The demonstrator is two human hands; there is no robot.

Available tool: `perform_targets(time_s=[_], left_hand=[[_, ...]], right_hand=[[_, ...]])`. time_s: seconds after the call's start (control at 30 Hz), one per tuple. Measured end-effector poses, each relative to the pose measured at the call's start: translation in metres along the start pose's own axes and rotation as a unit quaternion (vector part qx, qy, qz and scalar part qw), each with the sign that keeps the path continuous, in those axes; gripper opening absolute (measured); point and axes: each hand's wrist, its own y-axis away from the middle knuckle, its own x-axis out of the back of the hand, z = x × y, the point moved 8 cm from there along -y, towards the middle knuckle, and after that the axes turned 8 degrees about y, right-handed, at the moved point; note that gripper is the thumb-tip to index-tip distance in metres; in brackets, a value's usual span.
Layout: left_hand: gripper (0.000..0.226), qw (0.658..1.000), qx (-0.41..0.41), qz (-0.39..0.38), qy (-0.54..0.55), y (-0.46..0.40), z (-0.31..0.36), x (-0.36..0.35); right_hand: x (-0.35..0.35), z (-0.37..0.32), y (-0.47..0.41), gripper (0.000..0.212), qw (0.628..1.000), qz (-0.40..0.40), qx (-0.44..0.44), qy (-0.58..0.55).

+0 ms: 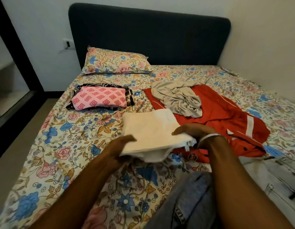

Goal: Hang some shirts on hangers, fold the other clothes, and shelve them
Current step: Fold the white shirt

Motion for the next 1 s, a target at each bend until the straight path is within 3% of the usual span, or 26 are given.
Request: perform_targets(time_s=[0.07, 0.13, 0.2, 0.23, 0.27, 0.37, 0.43, 0.5, 0.57, 0.67, 0.8, 0.93, 1.0], left_hand=[[0.049, 0.993, 0.074, -0.032, -0.082, 0.014, -0.019, 0.032], [0.053, 0.97, 0.094, -0.021, -0.224, 0.018, -0.02, 0.055], [0.071, 0.905, 0.035, 0.019, -0.423, 0.005, 0.006, 0.062], [0.077, 0.872, -0.019, 0.06, -0.485, 0.0, 0.024, 0.057], [0.081, 0.864, -0.063, 0.097, -0.491, -0.004, 0.04, 0.051], [0.081, 0.941, -0.072, 0.109, -0.311, -0.035, 0.056, 0.04], [0.093, 0.968, -0.042, 0.087, -0.233, -0.056, 0.055, 0.032], [0.096, 0.979, -0.032, 0.076, -0.188, -0.076, 0.051, 0.028], [0.073, 0.99, -0.042, 0.072, -0.113, -0.089, 0.046, 0.027], [0.05, 0.998, -0.041, 0.037, -0.025, -0.078, 0.037, 0.025], [0.049, 0.996, -0.021, -0.025, -0.087, -0.067, 0.03, 0.026], [0.04, 0.993, -0.016, -0.037, -0.114, -0.054, 0.032, 0.026], [0.047, 0.997, -0.036, -0.045, -0.046, -0.048, 0.035, 0.032]], right_hand=[[-0.013, 0.013, -0.002, 0.028, 0.998, -0.042, -0.041, 0.036], [-0.014, 0.02, -0.006, 0.056, 0.996, -0.028, -0.059, 0.06], [-0.009, 0.021, -0.015, 0.073, 0.998, 0.001, -0.05, 0.038], [-0.007, 0.019, -0.016, 0.074, 0.999, 0.015, -0.042, 0.013], [-0.006, 0.017, -0.016, 0.07, 0.999, 0.03, -0.035, -0.016], [-0.009, 0.004, -0.015, 0.054, 0.997, 0.044, 0.013, -0.062], [-0.011, -0.005, -0.019, 0.057, 0.994, 0.049, 0.039, -0.086], [-0.013, -0.01, -0.018, 0.041, 0.991, 0.04, 0.049, -0.117], [-0.014, -0.014, -0.022, 0.027, 0.987, 0.018, 0.063, -0.144], [-0.024, -0.015, -0.031, 0.039, 0.985, -0.038, 0.071, -0.149], [-0.042, -0.017, -0.038, 0.066, 0.985, -0.094, 0.056, -0.136], [-0.049, -0.022, -0.034, 0.055, 0.986, -0.086, 0.068, -0.127], [-0.048, -0.029, -0.03, 0.049, 0.982, -0.08, 0.088, -0.149]])
